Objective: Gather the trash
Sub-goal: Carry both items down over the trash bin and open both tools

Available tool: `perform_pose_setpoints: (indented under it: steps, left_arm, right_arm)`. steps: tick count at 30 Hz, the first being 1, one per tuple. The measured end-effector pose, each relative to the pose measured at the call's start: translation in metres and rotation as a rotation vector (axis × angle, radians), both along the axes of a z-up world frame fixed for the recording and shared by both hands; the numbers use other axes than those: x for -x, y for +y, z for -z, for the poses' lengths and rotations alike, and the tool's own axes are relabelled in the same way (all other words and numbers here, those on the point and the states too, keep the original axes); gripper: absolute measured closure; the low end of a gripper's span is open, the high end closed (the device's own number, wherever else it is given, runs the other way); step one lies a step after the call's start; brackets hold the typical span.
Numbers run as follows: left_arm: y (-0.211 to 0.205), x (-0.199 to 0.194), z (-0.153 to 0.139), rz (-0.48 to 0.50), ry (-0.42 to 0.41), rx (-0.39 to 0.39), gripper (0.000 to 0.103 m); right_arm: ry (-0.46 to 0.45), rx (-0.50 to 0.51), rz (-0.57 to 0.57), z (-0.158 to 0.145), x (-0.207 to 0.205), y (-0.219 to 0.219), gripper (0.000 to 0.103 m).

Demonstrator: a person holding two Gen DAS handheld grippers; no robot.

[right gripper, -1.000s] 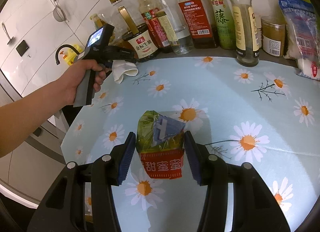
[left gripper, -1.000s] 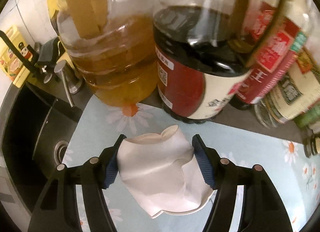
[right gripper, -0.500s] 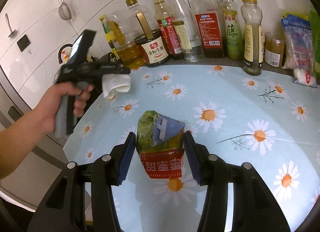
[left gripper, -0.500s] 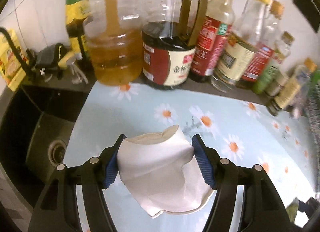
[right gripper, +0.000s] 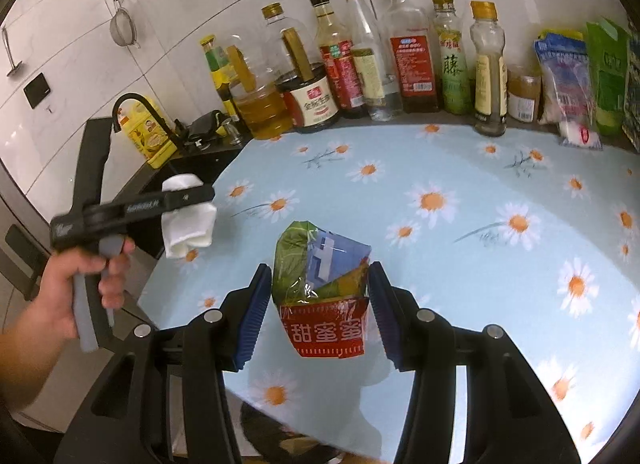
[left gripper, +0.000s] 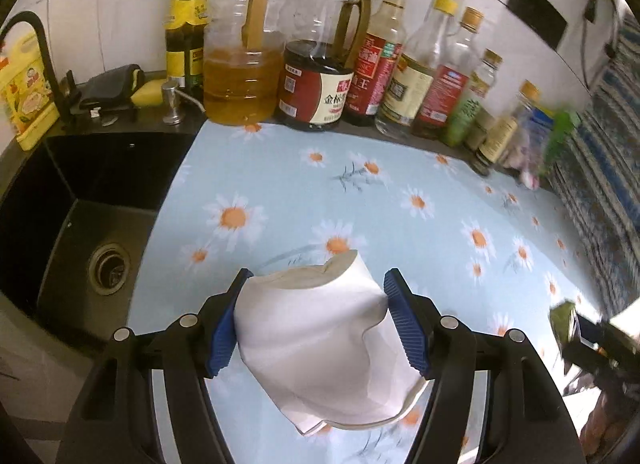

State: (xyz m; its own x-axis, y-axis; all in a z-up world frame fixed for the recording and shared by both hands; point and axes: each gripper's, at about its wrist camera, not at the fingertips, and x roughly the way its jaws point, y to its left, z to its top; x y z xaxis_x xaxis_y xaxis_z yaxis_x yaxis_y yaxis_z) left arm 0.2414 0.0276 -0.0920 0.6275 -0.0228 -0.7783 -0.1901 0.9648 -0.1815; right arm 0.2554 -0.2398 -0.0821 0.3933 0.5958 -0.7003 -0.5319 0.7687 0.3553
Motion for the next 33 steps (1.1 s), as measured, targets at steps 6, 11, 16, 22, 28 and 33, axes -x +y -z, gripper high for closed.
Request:
perform_pose_setpoints:
  steps: [6, 11, 16, 22, 28, 33]
  left_arm:
    - [0.004, 0.052, -0.004, 0.02, -0.022, 0.008, 0.038]
    - [0.008, 0.091, -0.006, 0.037, -0.032, 0.024, 0.038]
    - [0.011, 0.121, 0.0, 0.041, -0.026, 0.046, 0.038]
    - [0.011, 0.151, 0.011, 0.056, -0.014, 0.059, 0.038]
    - [0.009, 0.176, 0.022, 0.081, 0.003, 0.087, 0.038]
    - [0.004, 0.192, 0.042, 0.102, 0.049, 0.109, 0.038]
  right_arm:
    - [-0.002, 0.012, -0.009, -0.002, 0.029, 0.019, 0.053]
    - [0.001, 0.014, -0.011, -0.003, 0.057, 0.033, 0.053]
    - [0.011, 0.022, -0.021, 0.0, 0.083, 0.046, 0.053]
    - [0.029, 0.028, -0.017, 0.005, 0.113, 0.056, 0.053]
    - [0.06, 0.048, -0.024, 0.018, 0.14, 0.065, 0.053]
    - [0.101, 0.057, -0.018, 0.032, 0.153, 0.067, 0.053]
